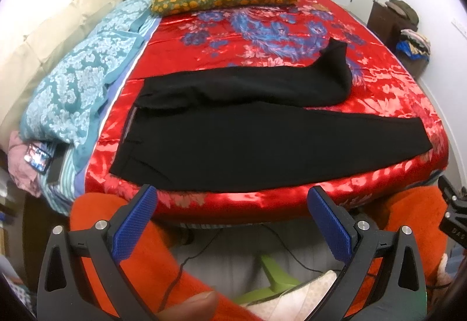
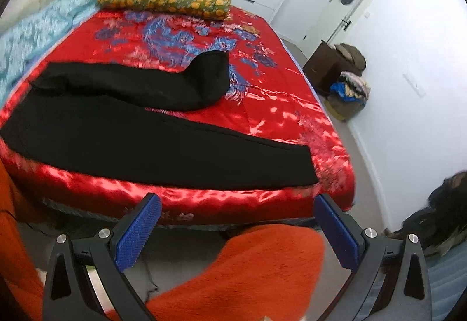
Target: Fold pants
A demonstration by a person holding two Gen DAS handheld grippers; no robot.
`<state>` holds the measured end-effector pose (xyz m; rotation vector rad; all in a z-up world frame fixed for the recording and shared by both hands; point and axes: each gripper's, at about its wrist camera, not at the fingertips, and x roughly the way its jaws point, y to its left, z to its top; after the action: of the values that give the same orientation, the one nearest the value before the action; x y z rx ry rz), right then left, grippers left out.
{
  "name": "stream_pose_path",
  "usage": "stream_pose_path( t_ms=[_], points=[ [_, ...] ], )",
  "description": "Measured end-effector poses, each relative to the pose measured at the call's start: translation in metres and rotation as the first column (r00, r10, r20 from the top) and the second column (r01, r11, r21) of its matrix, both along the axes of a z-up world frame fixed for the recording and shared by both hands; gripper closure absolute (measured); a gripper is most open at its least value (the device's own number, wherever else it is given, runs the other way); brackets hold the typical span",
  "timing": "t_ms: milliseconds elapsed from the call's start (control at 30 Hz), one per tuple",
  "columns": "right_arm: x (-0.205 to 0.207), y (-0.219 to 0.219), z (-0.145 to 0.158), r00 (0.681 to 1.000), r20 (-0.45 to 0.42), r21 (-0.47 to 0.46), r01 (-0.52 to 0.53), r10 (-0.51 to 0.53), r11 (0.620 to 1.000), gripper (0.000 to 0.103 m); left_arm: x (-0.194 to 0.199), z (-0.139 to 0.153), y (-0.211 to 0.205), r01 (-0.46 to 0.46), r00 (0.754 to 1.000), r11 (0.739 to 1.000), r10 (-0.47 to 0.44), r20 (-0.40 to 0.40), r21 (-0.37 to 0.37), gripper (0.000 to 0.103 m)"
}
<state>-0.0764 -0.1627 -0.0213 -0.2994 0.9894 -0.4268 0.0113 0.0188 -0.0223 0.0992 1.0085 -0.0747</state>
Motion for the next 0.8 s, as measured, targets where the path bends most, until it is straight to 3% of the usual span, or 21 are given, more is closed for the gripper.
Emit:
stream_pose_path(
  t_ms=[433,800],
  points=[
    [0.016,0.002,-0.004,0.998,-0.062,-0.118,-0.021,0.013,0.993,0.0,-0.001,0.002,0.001,-0.007,1.0,1.0,0.007,-0.002,0.006,0.0],
    [0.019,-0.002,-0.001,0.998,-0.057,-0.102,-0.007,0.001,0.995,0.0,-0.002,0.002,0.001,-0.007,1.0,1.0,0.007,-0.005,0.006,0.0]
  ],
)
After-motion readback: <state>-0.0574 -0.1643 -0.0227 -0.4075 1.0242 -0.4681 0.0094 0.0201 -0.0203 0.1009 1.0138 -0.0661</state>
